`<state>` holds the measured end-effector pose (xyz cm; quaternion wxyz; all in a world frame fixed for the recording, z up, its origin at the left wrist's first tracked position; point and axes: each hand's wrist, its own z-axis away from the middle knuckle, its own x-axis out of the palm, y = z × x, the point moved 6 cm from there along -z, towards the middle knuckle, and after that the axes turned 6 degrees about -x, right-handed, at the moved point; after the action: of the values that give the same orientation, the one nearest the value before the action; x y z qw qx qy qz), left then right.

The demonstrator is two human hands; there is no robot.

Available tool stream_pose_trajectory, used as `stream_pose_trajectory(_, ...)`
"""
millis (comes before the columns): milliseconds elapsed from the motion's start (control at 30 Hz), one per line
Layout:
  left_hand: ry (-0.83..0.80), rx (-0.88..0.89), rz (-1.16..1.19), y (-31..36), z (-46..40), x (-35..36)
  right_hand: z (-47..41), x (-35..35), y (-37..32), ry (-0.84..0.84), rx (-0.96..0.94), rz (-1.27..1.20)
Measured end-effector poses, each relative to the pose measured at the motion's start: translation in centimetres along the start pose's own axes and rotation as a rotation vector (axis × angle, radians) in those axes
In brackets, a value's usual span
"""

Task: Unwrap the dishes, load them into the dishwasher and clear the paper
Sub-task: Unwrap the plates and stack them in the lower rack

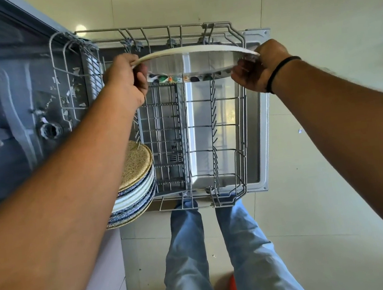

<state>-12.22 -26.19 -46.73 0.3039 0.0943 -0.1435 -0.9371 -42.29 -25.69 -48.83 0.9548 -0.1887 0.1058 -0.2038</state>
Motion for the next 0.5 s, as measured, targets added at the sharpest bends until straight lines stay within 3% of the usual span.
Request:
stream_pose_trajectory(333, -0.042, 0.160, -0.175, 1.8, 1.1, 0.7, 1.4, -0.4, 1.3, -0.124, 0.008, -0.134)
stream_pose_trajectory(500, -0.009, 0.221, -0.104, 1.2, 0.9, 1.7, 2.1, 0.5, 0.8, -0.112, -0.011, -0.193)
